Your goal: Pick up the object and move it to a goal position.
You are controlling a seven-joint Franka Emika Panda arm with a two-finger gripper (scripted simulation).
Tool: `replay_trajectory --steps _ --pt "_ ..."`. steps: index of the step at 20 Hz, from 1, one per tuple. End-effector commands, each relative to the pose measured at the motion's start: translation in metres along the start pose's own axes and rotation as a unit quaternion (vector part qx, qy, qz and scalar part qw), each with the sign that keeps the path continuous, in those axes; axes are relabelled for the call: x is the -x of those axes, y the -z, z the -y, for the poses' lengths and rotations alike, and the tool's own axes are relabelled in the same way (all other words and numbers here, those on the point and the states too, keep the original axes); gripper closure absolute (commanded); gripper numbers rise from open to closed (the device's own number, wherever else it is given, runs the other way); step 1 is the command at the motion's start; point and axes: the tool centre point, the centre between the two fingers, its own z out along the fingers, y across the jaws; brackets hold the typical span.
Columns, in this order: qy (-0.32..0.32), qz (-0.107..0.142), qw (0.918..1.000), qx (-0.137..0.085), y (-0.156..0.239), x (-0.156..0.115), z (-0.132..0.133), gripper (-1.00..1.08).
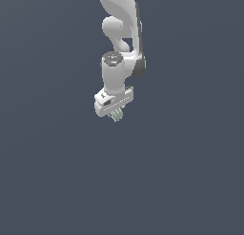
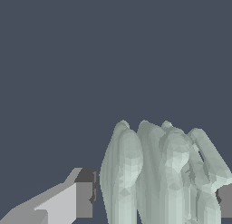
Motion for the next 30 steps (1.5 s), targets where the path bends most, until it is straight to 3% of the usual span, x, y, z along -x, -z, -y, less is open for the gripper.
replay_trajectory --steps 1,16,23,30 --pt "0.0 0.0 1.0 0.0 0.021 0.002 0.002 1.08" --pt "0.0 -0.001 1.0 0.0 0.146 0.015 0.011 1.08" --pt "0.0 -0.001 1.0 0.0 0.171 0.016 0.012 1.08" --pt "0.0 0.0 1.0 0.0 0.172 0.016 0.011 1.08"
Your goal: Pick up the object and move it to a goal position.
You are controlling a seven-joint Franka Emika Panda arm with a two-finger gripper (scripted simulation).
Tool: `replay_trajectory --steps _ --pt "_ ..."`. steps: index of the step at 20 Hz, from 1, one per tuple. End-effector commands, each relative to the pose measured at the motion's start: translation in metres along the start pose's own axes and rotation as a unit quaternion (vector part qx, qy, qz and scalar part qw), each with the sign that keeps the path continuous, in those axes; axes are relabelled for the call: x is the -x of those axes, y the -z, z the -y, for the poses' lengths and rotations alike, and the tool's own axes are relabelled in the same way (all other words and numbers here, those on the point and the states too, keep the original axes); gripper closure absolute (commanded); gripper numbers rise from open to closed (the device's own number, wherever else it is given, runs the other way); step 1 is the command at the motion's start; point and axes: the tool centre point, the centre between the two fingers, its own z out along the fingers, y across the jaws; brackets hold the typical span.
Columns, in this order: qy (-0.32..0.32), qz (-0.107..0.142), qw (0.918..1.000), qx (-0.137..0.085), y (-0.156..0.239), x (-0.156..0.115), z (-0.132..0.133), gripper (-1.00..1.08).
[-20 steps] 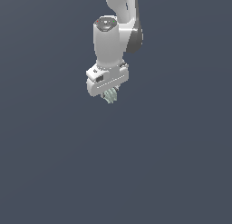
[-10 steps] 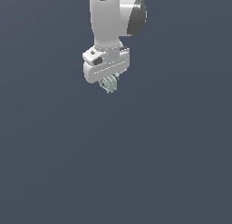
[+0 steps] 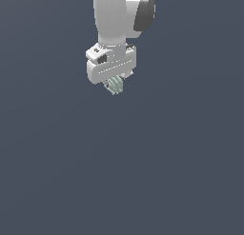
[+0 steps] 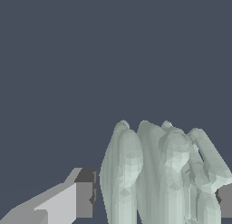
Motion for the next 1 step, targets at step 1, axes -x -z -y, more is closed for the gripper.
replay_trajectory --steps 1 --pt "0.0 0.0 1.0 0.0 -0.0012 -0.0002 -0.0002 1.08"
